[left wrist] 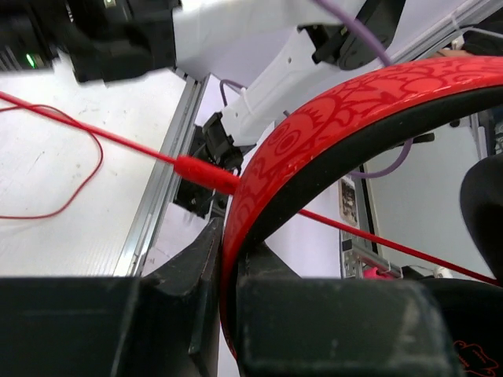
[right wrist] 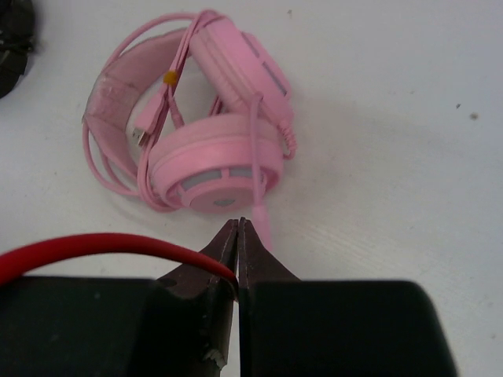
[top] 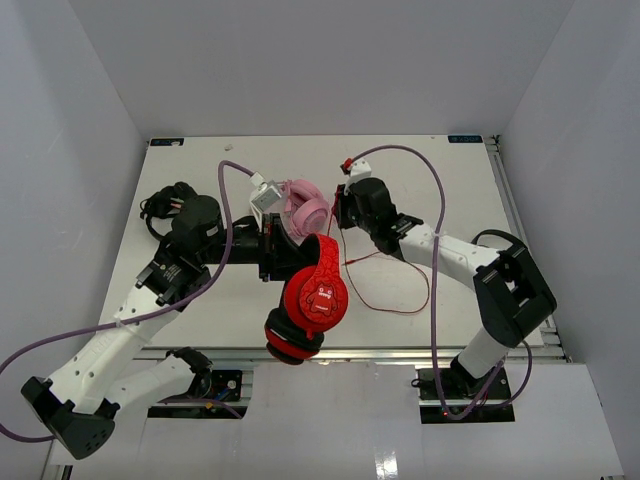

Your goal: Wrap the headphones

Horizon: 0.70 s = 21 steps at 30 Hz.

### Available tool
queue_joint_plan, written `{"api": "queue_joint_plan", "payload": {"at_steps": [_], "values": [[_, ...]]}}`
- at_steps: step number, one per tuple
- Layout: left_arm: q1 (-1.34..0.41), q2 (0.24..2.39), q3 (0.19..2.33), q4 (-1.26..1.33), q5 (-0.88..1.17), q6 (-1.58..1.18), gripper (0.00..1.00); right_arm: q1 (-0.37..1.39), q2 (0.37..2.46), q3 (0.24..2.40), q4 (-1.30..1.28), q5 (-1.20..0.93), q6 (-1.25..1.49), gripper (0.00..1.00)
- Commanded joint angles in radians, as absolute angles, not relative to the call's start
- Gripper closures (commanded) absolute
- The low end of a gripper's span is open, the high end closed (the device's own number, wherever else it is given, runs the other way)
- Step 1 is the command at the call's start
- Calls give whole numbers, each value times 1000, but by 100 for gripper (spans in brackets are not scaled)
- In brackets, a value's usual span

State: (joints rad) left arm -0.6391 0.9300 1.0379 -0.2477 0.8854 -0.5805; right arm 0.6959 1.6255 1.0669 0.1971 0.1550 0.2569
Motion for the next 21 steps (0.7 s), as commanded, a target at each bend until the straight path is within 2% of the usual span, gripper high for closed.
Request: {"api": "queue_joint_plan", "payload": {"at_steps": [1, 4, 11, 21], "values": [[-657, 940, 1031, -374, 951, -468, 100, 639, 1670, 1274, 76, 193, 163, 92], [-674, 976, 1031, -434, 913, -397, 100, 614, 1691, 1392, -21, 216, 109, 92], [-777, 1085, 1046, -602, 607, -297, 100, 545, 1693, 1528, -155, 239, 34, 92], [-854, 1219, 1074, -696, 221, -297, 100, 522, 1616, 1610, -286, 195, 5, 92]]}}
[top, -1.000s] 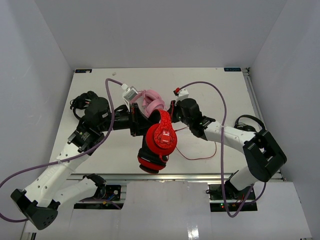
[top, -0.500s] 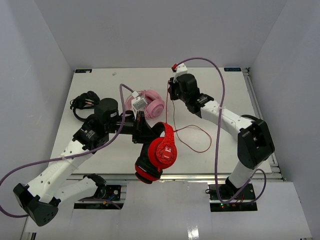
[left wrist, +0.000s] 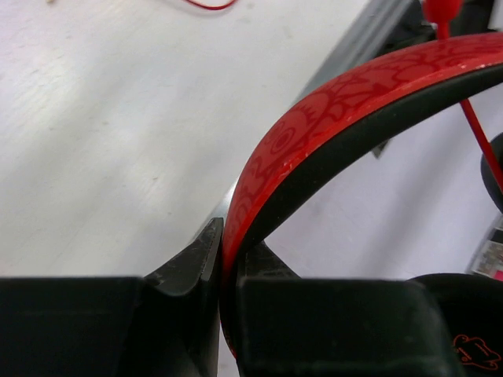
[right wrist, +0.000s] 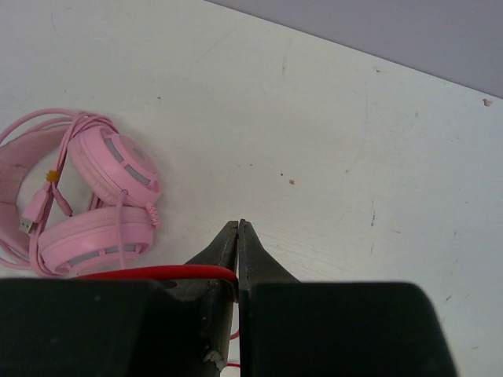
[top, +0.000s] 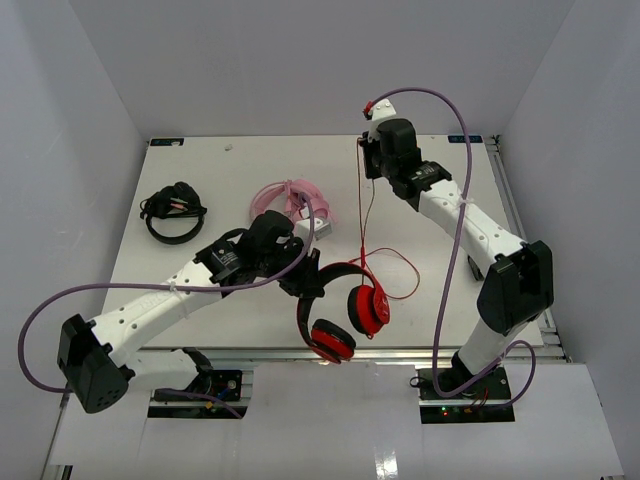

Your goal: Wrap the headphones

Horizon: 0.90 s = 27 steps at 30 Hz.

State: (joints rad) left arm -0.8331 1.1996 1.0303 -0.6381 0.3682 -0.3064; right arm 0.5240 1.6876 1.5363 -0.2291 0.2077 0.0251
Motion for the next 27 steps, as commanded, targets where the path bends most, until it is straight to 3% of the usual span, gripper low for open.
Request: {"api": "queue_joint_plan", "payload": {"at_steps": [1, 18, 27], "values": [[-856, 1231, 1073, -707, 187, -299, 100, 522, 1612, 1618, -302, 178, 5, 92], [-858, 1454, 1107, -846, -362, -423, 100, 668, 1484, 1648, -499, 74, -45, 92], [-799, 1534, 1170, -874, -416, -469, 100, 788, 1376, 1610, -541, 77, -23, 92]]}}
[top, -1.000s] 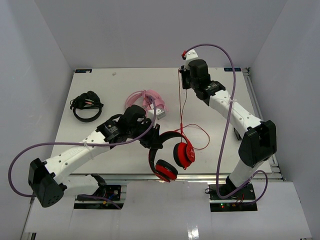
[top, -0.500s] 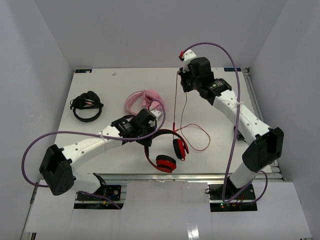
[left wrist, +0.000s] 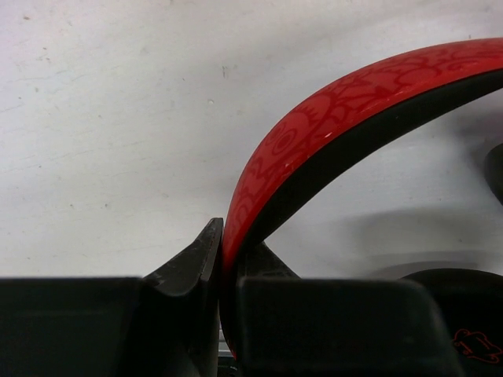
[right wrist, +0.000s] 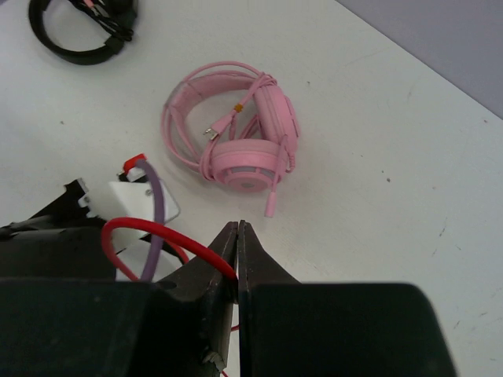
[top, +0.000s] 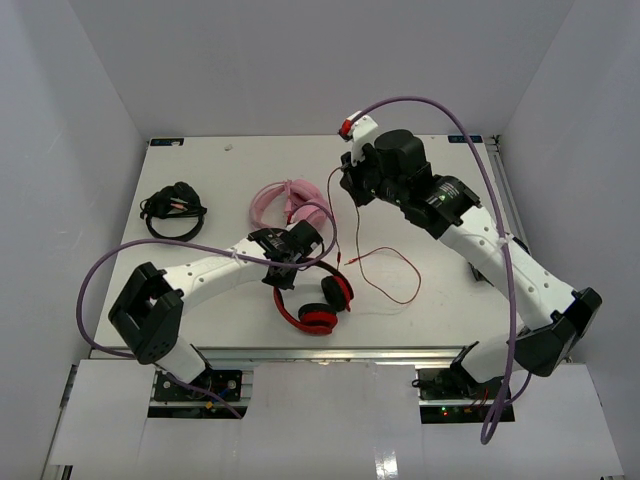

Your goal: Wrap the headphones

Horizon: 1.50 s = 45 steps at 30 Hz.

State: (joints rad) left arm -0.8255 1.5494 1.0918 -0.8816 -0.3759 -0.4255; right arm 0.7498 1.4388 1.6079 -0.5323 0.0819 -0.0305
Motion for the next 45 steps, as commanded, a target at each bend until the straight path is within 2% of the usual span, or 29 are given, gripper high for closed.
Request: {"api": "queue_joint_plan", "payload": {"at_steps": [1, 12, 18, 32, 38, 45], "values": [[-793, 1538, 1177, -873, -415, -472, 100, 793, 1366, 1606, -541, 77, -19, 92], [-781, 1537, 1190, -851, -396, -468, 100, 799, 1327, 1594, -555, 79, -18, 92], [-749, 1547, 1211, -842, -389, -501, 100, 815, 1316, 1583, -546, 12, 1, 92], [-686, 1460, 1248, -755, -355, -661, 100, 1031, 1219, 1275, -294, -117, 168, 92], [-674, 1399, 1227, -708, -303, -741, 100, 1121, 1266, 1228, -248, -60, 187, 92], [-653, 1313, 1198, -663, -272, -890, 100, 1238, 1248, 1066, -119, 45, 247, 92]]}}
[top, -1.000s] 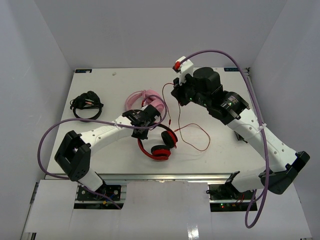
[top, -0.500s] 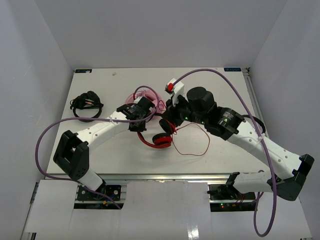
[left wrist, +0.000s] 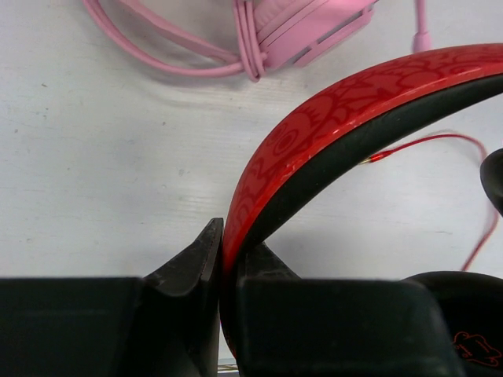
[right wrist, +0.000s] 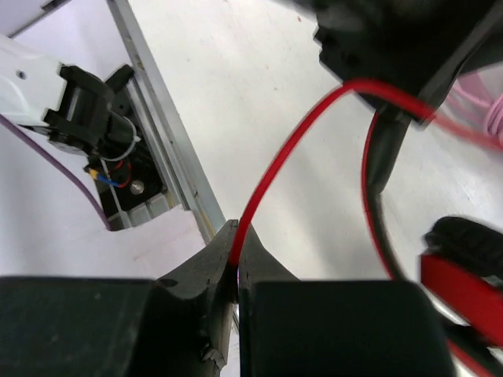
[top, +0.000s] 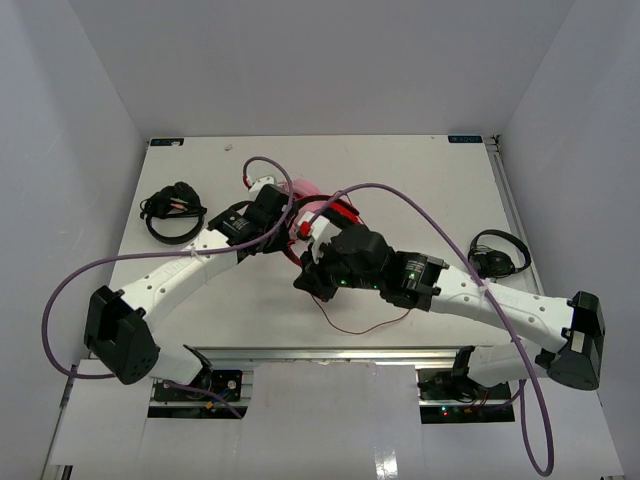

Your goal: Wrap the headphones

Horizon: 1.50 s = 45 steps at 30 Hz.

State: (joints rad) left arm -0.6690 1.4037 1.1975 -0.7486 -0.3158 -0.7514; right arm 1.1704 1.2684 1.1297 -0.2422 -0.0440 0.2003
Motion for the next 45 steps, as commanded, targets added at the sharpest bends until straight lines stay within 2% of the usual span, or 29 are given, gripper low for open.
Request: {"api": "queue_joint_plan", "payload": {"at_steps": [1, 6, 16, 32, 45], "values": [[-650, 1301, 1193, -654, -259, -910, 100, 1257, 1250, 1045, -111, 68, 253, 92], [-643, 1224, 1162, -602, -197, -950, 100, 1312, 1226, 931, -65, 202, 286, 92], [-630, 1075, 1169, -616, -211, -984, 100, 1319, 1060, 615, 103, 410, 381, 92], [-629, 988, 1190, -555, 41, -1013, 100, 1318, 1055, 532, 207, 525, 334, 92], [-627, 958, 1239, -560, 74, -1025, 100, 1283, 1051, 475, 261, 523, 307, 92]]}}
